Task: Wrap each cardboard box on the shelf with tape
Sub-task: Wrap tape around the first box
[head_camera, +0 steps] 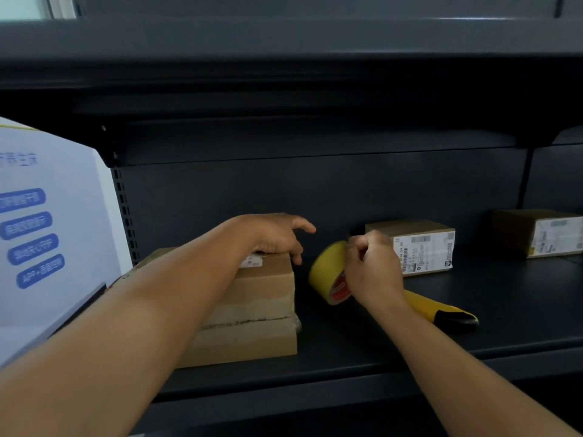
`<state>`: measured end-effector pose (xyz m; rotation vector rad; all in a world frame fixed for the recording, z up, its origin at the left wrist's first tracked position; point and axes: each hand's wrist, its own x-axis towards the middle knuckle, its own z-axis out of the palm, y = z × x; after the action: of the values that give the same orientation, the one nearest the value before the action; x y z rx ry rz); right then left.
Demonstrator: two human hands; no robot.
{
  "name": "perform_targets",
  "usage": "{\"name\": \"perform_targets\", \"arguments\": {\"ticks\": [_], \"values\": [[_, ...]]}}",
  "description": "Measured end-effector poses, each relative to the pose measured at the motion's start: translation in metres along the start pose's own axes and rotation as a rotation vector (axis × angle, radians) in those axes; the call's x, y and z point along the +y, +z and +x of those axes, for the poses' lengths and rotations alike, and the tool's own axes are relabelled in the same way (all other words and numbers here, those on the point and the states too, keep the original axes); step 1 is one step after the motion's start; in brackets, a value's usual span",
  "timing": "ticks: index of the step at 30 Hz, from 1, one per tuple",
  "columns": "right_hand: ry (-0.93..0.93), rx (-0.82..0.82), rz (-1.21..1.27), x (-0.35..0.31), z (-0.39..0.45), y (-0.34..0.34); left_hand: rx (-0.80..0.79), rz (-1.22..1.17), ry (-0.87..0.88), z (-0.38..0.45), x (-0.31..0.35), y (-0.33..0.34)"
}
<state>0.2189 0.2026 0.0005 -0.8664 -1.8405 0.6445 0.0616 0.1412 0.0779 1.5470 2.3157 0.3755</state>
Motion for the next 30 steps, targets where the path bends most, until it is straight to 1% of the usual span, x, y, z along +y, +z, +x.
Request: {"name": "perform_targets", "arguments": {"ticks": [5, 11, 15, 16, 18, 20, 23, 25, 26, 27, 30], "values": [[-0.033, -0.009, -0.028, 0.002, 0.000, 0.000, 0.002, 0.197, -0.049, -0.001, 0.002, -0.004], [-0.079, -0.031, -0.050, 0.004, -0.001, 0.005, -0.030, 0.233, -0.112, -0.004, 0.011, -0.003], [-0.107, -0.023, -0.018, 0.004, -0.004, 0.005, -0.154, 0.276, -0.192, -0.002, 0.012, -0.001], [-0.113, -0.016, -0.014, 0.004, -0.005, 0.005, -0.154, 0.310, -0.190, -0.001, 0.010, -0.001], [-0.130, -0.012, 0.002, 0.004, -0.005, 0.006, -0.096, 0.344, -0.167, -0.003, 0.007, -0.001], [-0.140, -0.021, 0.024, 0.004, -0.006, 0.006, 0.013, 0.276, -0.120, -0.008, 0.004, 0.000], [-0.160, -0.030, 0.038, 0.001, -0.007, 0.007, 0.221, 0.149, -0.042, -0.024, 0.005, -0.001], [-0.171, -0.021, 0.048, 0.001, -0.006, 0.009, 0.299, 0.166, -0.031, -0.041, 0.009, -0.006], [-0.167, -0.020, 0.061, 0.002, -0.005, 0.011, 0.295, 0.209, -0.037, -0.052, 0.010, -0.008], [-0.161, -0.020, 0.070, 0.002, -0.004, 0.012, 0.254, 0.246, -0.044, -0.063, 0.010, -0.010], [-0.162, -0.052, 0.065, 0.000, -0.003, 0.015, 0.058, 0.332, -0.092, -0.103, 0.007, -0.004]]}}
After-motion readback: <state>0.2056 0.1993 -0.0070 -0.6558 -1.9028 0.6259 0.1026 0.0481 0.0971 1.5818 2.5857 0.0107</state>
